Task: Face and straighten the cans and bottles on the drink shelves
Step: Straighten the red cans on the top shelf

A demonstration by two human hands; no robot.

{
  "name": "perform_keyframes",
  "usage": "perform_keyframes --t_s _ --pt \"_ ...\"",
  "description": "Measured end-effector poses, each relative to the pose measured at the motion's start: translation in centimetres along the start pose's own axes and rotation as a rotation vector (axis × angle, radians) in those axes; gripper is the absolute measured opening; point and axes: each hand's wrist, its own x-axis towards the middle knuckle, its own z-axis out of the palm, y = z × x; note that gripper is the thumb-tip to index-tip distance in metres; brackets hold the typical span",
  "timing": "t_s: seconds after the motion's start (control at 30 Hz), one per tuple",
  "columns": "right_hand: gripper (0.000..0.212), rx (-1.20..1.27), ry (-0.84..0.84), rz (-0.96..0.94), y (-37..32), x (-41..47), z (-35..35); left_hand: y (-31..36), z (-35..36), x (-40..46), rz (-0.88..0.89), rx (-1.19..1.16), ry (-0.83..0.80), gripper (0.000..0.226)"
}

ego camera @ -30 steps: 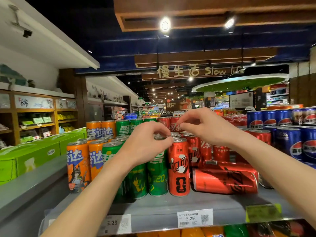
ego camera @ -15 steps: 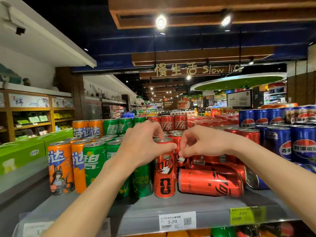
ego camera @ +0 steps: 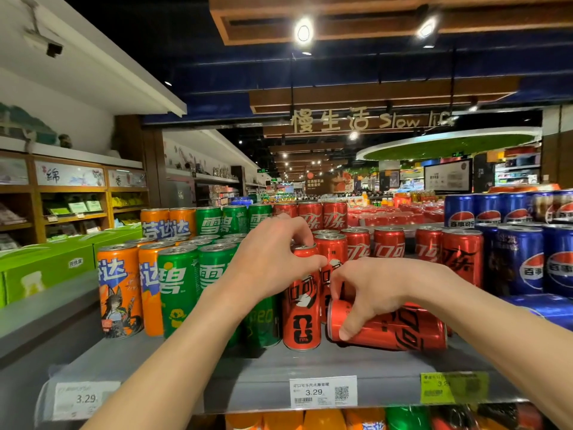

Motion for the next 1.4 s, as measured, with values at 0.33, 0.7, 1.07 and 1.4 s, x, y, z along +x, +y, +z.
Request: perform_keyframes --t_s 0.33,0.7,1.07,1.4 --pt "0.093 -0.099 -0.11 0.006 1.2 -1.7 -0.1 1.1 0.9 -0.1 0.007 0.046 0.07 0.027" --pt "0.08 0.325 0.262 -0.115 4.7 -3.5 -1.1 3.8 2.0 -0.4 0.131 -0.042 0.211 0.015" --pt "0.056 0.754 0.422 -0.423 6.3 -4.6 0.8 5.6 1.4 -0.2 0.187 -0.032 -0.049 0.06" --pt "0.075 0.73 0.262 -0.354 7.5 -5.1 0.5 5.8 0.0 0.0 0.186 -0.342 0.059 0.044"
